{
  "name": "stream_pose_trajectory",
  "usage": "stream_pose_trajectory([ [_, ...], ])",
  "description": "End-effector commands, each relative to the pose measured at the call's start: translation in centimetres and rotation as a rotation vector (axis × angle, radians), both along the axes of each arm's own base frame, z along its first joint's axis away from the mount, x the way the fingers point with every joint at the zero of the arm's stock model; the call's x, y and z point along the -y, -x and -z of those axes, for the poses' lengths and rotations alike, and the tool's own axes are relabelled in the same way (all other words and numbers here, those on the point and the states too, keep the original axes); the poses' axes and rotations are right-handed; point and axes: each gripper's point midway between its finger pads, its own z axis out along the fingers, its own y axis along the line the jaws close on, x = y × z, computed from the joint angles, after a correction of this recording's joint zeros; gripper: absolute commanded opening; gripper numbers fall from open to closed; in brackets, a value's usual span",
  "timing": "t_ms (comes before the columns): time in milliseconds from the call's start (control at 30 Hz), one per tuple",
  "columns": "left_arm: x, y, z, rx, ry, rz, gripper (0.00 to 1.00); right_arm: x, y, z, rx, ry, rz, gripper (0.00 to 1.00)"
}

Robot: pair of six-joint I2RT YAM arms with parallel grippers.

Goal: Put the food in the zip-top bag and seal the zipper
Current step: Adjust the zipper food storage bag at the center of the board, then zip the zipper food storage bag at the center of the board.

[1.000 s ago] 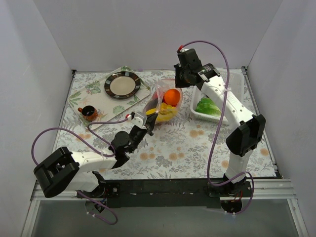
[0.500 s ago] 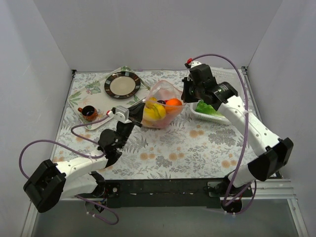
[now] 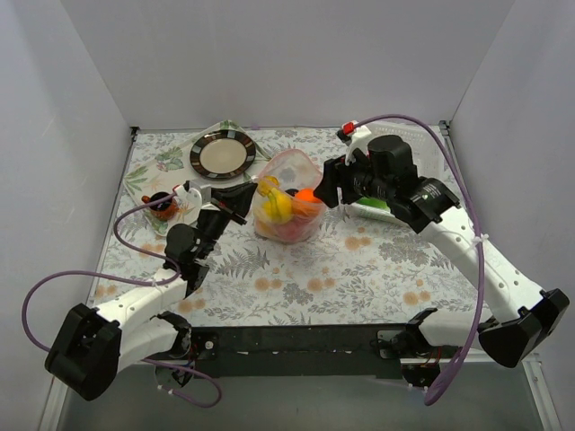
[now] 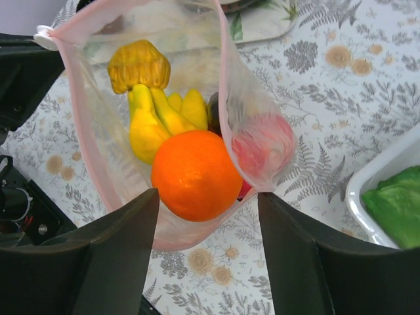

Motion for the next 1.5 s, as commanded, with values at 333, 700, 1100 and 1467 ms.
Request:
stream_pose_trajectory([
  [333,0.6,2.6,-1.5,0.02,0.046,0.222,0.0,-6.9,-1.5,-13.8,0.538,-0.029,-0.397,0.66],
  [700,1.7,0.4,-0.9,-0.141,-0.012,0.306,0.0,-15.1,-0.5,-7.0,0.371,0.061,-0.766,0.51],
  [1100,1.6,-0.2,-1.8,-0.237,-0.129,0.425,0.0,-15.2,-0.4,-5.1,0.302,0.055,-0.809,0.36],
  [1467,0.8,-0.5,-2.3,-0.278,-0.187,0.538,0.0,-13.3,-0.8,-6.9,0.254,-0.084,-0.854,0.39],
])
